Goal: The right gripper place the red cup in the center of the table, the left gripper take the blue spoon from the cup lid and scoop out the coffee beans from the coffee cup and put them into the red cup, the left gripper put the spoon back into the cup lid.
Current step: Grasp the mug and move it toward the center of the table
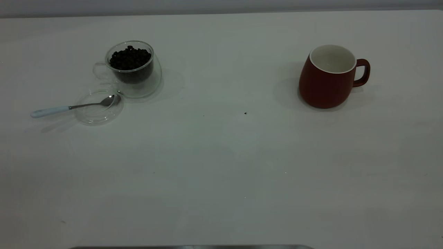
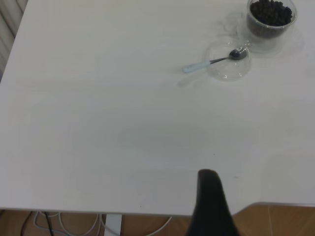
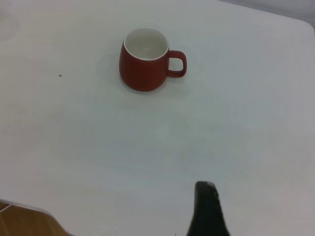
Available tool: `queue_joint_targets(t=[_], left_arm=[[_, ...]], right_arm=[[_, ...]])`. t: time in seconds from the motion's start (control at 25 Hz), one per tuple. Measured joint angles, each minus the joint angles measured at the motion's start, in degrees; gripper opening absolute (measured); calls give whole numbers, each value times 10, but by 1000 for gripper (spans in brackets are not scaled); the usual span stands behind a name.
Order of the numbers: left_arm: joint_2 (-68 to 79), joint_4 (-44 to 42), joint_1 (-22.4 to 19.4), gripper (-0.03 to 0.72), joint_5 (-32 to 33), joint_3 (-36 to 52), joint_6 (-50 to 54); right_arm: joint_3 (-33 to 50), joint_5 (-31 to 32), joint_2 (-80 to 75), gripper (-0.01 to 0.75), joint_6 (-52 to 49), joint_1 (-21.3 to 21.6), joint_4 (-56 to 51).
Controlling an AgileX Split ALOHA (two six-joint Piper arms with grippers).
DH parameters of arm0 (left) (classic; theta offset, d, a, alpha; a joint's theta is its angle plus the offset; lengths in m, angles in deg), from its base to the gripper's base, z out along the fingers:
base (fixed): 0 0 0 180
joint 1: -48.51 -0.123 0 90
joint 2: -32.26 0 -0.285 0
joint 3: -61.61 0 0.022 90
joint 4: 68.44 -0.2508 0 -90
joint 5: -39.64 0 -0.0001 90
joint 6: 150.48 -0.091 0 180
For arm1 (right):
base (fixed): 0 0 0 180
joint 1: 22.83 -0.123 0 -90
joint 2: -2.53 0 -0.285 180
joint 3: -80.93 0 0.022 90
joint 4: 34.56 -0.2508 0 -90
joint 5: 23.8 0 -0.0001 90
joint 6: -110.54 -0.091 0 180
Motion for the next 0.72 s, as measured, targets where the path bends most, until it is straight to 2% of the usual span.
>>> queue_joint_targets(t=[0.72], left_arm=[[0, 0, 0, 587, 0, 0, -1]], right_arm=[[-1, -3, -1, 573, -14, 0, 8]])
